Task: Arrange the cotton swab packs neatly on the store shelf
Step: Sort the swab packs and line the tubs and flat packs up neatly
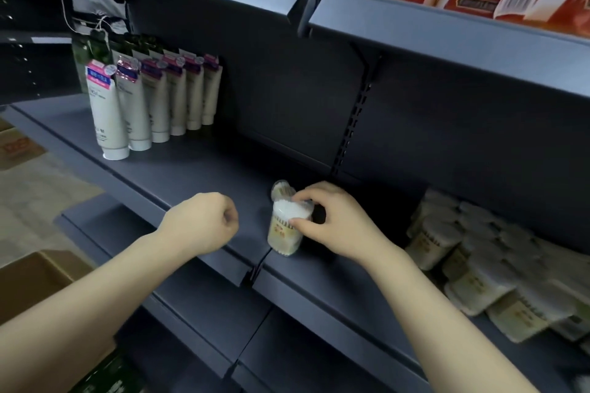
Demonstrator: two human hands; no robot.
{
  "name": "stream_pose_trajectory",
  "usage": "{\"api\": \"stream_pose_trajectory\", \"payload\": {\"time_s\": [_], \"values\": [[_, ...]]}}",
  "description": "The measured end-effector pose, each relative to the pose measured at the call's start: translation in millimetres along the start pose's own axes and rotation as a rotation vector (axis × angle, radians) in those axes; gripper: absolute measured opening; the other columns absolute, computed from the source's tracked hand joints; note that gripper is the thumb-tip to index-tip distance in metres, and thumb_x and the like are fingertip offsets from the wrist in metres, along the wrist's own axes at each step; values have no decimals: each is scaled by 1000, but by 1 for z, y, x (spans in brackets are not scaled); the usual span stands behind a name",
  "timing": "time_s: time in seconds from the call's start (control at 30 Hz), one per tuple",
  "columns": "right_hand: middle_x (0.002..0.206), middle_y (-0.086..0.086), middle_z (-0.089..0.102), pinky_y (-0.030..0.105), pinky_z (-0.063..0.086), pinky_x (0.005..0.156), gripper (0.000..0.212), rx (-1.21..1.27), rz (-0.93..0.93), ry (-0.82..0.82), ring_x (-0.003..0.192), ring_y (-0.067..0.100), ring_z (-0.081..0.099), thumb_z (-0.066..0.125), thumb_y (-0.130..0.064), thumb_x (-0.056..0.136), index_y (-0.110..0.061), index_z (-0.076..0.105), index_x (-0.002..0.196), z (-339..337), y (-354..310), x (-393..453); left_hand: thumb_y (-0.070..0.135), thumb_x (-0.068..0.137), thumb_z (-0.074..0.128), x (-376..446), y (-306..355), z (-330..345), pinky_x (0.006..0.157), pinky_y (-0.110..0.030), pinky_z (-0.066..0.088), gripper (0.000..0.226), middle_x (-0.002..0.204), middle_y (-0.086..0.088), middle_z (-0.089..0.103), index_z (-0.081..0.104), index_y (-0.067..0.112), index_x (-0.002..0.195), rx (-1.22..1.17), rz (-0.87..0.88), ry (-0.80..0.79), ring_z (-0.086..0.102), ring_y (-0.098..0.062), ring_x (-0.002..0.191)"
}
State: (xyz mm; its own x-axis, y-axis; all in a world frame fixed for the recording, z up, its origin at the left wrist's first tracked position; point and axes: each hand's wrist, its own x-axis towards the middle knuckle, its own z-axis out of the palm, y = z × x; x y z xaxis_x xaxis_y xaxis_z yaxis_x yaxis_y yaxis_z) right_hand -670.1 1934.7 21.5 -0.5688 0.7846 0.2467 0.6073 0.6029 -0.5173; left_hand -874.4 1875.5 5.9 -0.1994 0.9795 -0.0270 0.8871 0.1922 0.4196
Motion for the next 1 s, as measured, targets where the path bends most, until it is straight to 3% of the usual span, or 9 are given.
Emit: {"api": "stream_pose_trajectory", "payload": {"time_s": [0.33,0.5,0.6,0.67,0.87,1.0], "values": [[105,-7,60,20,44,84,28,77,74,47,95,5,55,70,-26,74,-29,64,100,-9,9,-2,19,86,42,1,9,6,75,-32,52,20,89,9,62,59,27,85,12,57,-25,59,-15,83],[102,-8,65,21,49,84,25,126,162,84,93,5,60,70,-24,72,-30,65,96,-30,17,-12,21,88,44,3,28,16,70,-30,52,18,75,13,57,59,29,82,-20,124,-33,58,-13,77],[94,-9,67,19,48,77,18,151,204,110,88,5,61,69,-20,75,-28,65,91,-44,23,-22,25,87,49,2,47,24,75,-34,54,15,77,14,59,62,31,84,-68,187,-40,60,-14,81],[92,-10,67,20,47,76,14,160,228,132,86,5,61,68,-21,77,-28,66,90,-54,28,-29,32,86,53,0,61,30,79,-33,53,13,82,16,60,63,31,94,-120,230,-67,60,-11,84],[87,-12,65,7,42,64,9,134,315,217,78,-2,58,64,-24,82,-26,65,90,-80,43,-54,62,75,60,-9,107,52,82,-26,51,56,100,15,58,52,31,122,-171,367,-191,58,-4,91],[84,-14,66,10,44,58,5,91,354,271,75,-3,59,63,-29,82,-30,66,85,-95,53,-72,70,67,60,-14,133,68,82,-29,52,62,95,18,56,54,32,116,-253,427,-234,56,-2,89]]}}
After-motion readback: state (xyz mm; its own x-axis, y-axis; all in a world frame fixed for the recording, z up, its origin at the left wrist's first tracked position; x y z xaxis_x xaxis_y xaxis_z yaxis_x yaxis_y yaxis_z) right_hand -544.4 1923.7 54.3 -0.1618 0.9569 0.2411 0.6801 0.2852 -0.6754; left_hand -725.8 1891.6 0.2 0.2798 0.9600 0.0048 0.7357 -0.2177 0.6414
